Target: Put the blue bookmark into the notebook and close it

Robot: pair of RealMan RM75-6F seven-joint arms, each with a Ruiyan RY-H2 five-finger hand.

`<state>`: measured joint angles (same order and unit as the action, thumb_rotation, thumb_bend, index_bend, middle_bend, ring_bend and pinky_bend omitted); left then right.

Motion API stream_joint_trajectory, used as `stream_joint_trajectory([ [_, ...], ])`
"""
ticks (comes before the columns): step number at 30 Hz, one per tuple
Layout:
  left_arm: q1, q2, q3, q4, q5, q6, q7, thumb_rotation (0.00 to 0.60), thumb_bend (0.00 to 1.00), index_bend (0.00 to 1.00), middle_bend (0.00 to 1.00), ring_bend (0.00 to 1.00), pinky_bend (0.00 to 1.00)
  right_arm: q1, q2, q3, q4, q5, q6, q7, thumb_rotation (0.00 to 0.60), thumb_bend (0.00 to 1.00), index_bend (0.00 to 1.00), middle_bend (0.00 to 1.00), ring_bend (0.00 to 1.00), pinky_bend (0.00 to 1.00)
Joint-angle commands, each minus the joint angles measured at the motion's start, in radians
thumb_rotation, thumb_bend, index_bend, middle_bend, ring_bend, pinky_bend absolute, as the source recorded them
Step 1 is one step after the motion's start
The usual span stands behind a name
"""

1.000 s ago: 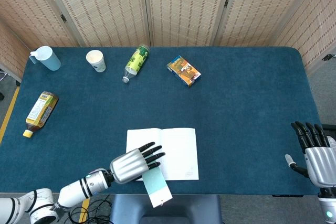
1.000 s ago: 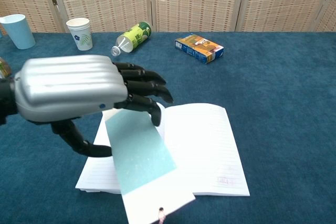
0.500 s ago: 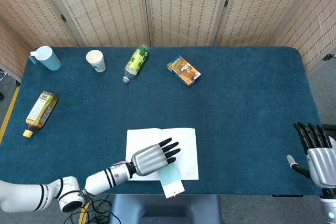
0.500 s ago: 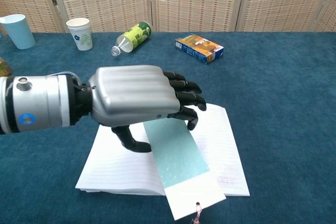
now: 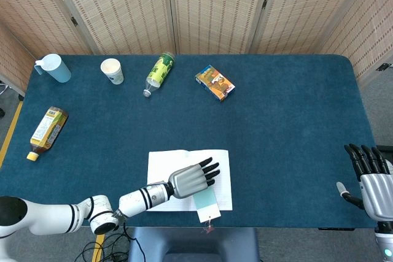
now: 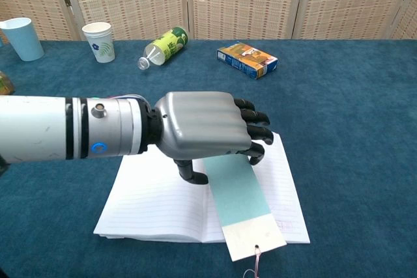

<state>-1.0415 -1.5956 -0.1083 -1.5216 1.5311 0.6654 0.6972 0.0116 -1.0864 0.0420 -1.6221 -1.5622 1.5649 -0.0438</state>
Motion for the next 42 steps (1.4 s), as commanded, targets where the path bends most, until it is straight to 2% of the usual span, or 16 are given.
stream_joint_trajectory([
  [1, -0.024, -0.031, 0.007, 0.044, 0.021, 0.0, 0.01, 0.6, 0.3, 0.36, 0.14, 0.08, 0.15, -0.002, 0.002, 0.0, -0.001, 0.002, 0.001, 0.0, 0.6, 0.23, 0.0, 0.1, 0.05, 0.06],
  [14, -0.059, -0.056, 0.026, 0.168, 0.044, 0.015, -0.017, 0.6, 0.3, 0.36, 0.14, 0.08, 0.15, -0.012, 0.002, -0.002, 0.001, 0.002, 0.014, 0.007, 0.6, 0.23, 0.0, 0.1, 0.05, 0.06],
  [26, -0.059, -0.028, 0.083, 0.171, 0.086, 0.032, -0.063, 0.6, 0.3, 0.36, 0.14, 0.08, 0.15, -0.019, -0.003, -0.003, -0.002, -0.001, 0.02, 0.001, 0.6, 0.23, 0.0, 0.1, 0.05, 0.06],
  [34, -0.071, -0.034, 0.089, 0.179, 0.112, 0.047, -0.081, 0.6, 0.3, 0.36, 0.14, 0.08, 0.15, -0.022, -0.001, -0.002, -0.005, -0.002, 0.025, -0.003, 0.6, 0.23, 0.0, 0.1, 0.05, 0.06],
  [36, -0.073, -0.036, 0.088, 0.182, 0.11, 0.044, -0.081, 0.6, 0.3, 0.35, 0.14, 0.08, 0.15, -0.024, -0.001, -0.002, -0.004, -0.002, 0.027, -0.002, 0.6, 0.23, 0.0, 0.1, 0.05, 0.06],
  [42, -0.07, -0.034, 0.083, 0.182, 0.1, 0.051, -0.072, 0.6, 0.3, 0.23, 0.13, 0.06, 0.15, -0.025, -0.001, -0.001, -0.001, 0.001, 0.027, 0.005, 0.6, 0.23, 0.0, 0.1, 0.05, 0.06],
])
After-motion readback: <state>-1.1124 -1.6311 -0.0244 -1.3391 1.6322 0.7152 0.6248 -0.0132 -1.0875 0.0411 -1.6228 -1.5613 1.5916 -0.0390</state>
